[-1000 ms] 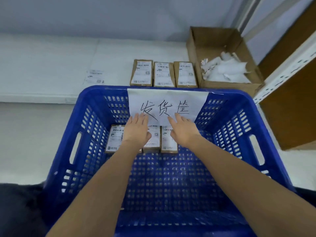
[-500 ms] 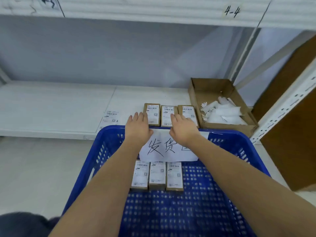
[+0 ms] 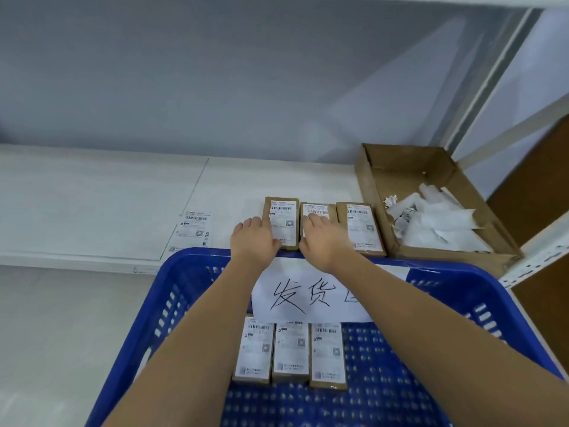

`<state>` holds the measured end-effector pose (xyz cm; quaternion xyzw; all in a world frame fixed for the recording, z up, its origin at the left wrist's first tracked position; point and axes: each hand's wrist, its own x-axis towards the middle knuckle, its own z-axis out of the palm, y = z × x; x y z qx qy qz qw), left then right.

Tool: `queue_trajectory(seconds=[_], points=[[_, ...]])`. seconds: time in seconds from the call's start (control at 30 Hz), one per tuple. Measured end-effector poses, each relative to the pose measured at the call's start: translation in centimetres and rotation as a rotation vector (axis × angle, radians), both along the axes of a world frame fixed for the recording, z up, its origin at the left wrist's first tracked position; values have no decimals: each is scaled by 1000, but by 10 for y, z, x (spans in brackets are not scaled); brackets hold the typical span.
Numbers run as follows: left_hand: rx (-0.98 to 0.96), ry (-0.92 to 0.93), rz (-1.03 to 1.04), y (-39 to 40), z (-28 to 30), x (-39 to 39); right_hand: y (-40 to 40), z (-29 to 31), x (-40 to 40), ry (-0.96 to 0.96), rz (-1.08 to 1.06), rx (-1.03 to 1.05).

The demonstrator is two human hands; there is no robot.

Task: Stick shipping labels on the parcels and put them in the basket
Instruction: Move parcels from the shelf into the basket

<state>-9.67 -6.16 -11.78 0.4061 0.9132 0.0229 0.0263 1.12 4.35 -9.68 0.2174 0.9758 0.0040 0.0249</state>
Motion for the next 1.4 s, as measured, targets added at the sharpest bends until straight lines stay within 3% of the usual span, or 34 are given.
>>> queue_trajectory(seconds=[0.27,0.63,1.03,1.23,1.4], points=[[87,-122,7,10,-23,-18,1,-18,-30,-57,-16,1],[-42,-93,78,13,-17,-21,10,-25,-27,-67,-242,-40],[-26,-173,214,20,-2,-29,27,-26,-22,-10,-151,-196],[-136,-179,292,37,-7,-27,32,-27,-30,-57,-184,-218],[-92,-225,335,39,-7,-28,27,-30,-35,-15,-216,-230]])
